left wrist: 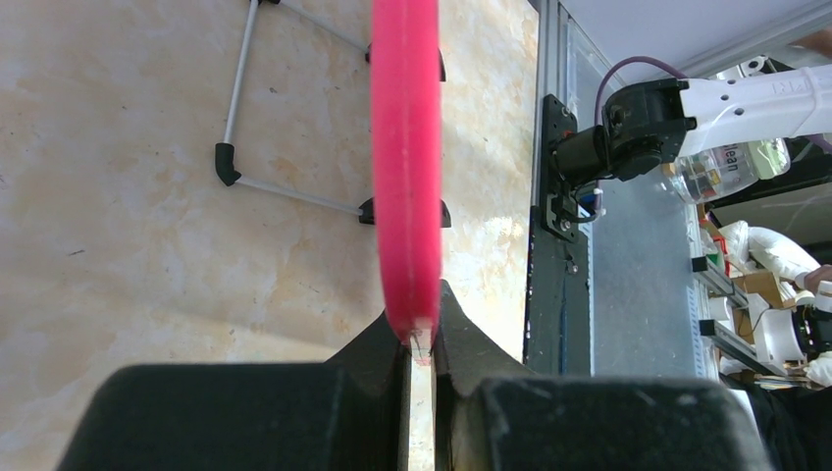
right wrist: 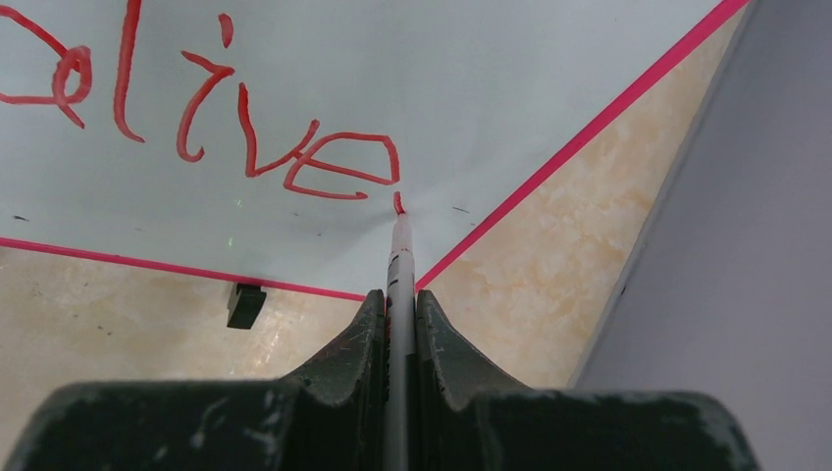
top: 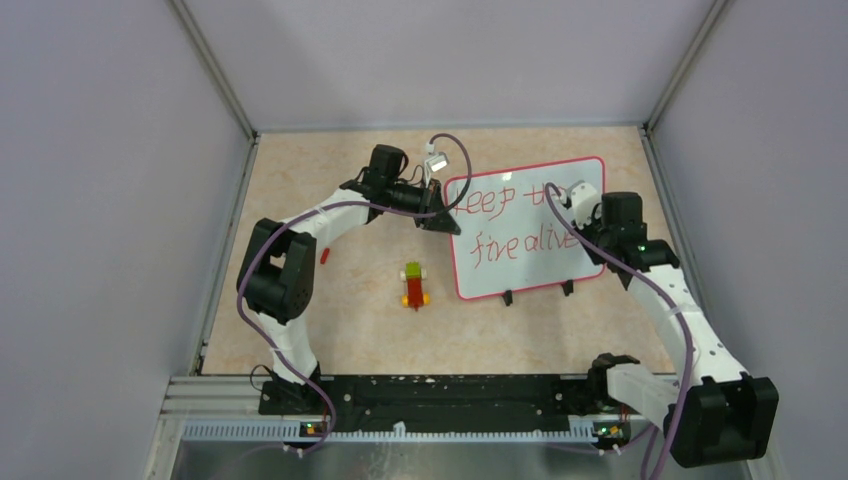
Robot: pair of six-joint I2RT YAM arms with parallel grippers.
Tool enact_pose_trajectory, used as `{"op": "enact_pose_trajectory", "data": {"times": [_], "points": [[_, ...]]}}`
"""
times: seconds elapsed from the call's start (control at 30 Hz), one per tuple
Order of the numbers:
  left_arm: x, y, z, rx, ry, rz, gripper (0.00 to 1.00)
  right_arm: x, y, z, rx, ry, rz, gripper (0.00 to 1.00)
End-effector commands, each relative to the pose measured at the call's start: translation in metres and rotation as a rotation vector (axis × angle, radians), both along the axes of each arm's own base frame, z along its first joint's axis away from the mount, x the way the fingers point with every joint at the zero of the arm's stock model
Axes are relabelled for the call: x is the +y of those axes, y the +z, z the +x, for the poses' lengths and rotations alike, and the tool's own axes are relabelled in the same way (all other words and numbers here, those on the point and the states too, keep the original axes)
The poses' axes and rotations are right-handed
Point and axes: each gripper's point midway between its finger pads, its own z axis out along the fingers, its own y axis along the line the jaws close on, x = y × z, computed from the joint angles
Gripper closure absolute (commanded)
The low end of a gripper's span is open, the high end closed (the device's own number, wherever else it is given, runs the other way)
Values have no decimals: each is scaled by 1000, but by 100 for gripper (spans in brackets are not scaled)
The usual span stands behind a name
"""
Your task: Write a sentence on the whiteboard
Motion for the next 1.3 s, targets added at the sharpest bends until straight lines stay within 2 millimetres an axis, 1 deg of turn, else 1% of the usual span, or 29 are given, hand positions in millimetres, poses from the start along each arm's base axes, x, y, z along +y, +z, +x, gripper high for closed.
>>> {"op": "enact_pose_trajectory", "data": {"times": [0.0,0.07,0.17,0.23,0.33,0.4,0.47,0.57,0.63,0.73,0.83,0.9,0.93,1.0,1.07,1.13,1.17,1.23,1.27], "points": [[0,15,2,-74,-15,-28,100,-5,3,12,-46,-10,-18,100],[0,14,2,-72,-16,-28,100,-3,6,12,-50,-6,-7,100],[0,16,3,-74,-13,-29,100,4,17,11,-57,15,25,100],[0,17,3,-77,-12,-29,100,9,28,9,-66,33,48,100],[0,22,3,-88,-8,-32,99,24,47,4,-79,98,114,100],[-1,27,3,-103,-9,-37,89,35,60,0,-81,136,161,100],[-1,33,3,-119,-8,-42,72,45,73,-5,-81,179,206,100],[0,40,5,-142,4,-36,52,64,94,-11,-99,246,288,100],[1,47,8,-169,20,-32,43,73,106,-14,-104,279,333,100],[5,65,13,-222,48,-35,32,85,121,-14,-109,311,393,100],[20,87,24,-264,113,-29,20,96,132,-12,-110,332,458,100],[38,103,37,-289,180,-13,15,103,140,-11,-113,348,503,100],[52,112,44,-299,219,-9,14,107,142,-11,-110,355,524,100],[83,125,57,-310,308,11,13,113,147,-10,-108,368,559,100],[119,129,66,-318,405,54,13,118,148,-9,-100,382,589,100],[159,123,70,-318,485,120,13,124,146,-10,-84,397,619,100],[179,116,70,-303,523,159,13,126,145,-9,-79,402,630,100],[225,92,72,-259,636,277,15,129,143,-9,-70,411,648,100],[246,78,71,-253,672,349,17,131,142,-9,-67,419,658,100]]}}
